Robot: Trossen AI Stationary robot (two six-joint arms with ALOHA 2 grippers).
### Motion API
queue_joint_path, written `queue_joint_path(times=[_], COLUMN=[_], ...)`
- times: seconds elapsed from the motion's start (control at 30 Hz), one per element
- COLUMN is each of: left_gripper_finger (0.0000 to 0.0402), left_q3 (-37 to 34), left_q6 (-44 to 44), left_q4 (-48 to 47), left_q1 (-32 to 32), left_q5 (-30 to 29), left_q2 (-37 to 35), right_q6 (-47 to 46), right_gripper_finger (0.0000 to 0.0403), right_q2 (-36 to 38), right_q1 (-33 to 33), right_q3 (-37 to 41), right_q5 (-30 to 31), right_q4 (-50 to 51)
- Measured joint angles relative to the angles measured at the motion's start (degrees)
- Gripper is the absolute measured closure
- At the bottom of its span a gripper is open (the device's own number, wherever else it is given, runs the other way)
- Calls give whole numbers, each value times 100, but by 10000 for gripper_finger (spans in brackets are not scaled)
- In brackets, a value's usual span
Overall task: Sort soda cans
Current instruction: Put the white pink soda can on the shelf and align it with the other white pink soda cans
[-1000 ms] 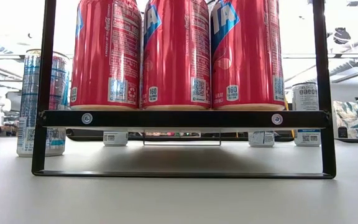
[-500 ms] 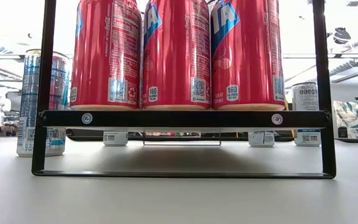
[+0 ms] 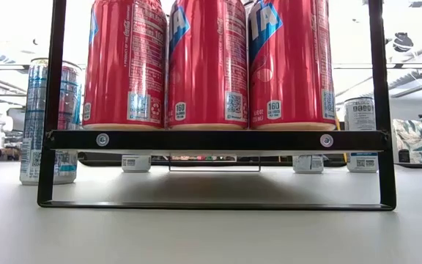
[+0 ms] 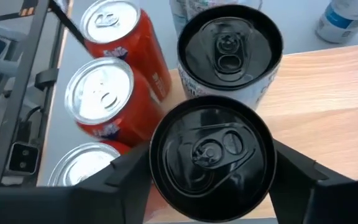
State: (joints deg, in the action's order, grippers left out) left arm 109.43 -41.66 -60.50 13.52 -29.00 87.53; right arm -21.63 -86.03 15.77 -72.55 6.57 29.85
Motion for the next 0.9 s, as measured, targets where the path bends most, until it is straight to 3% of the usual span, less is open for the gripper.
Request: queue_joint_path(times=[0.5,0.9], left_gripper_finger=[9,9], left_q3=[0,0], left_q6=[2,7], left_q4=[-8,-8], left_q1=[0,-1], left_q5=[1,1], left_q2=[0,0], right_q6=[175,52], right_gripper_finger=[175,140], right_q2=[65,69], right_q1=[-33,-44], right_q3=[7,8], right_q5=[106,375], right_q4=[200,362])
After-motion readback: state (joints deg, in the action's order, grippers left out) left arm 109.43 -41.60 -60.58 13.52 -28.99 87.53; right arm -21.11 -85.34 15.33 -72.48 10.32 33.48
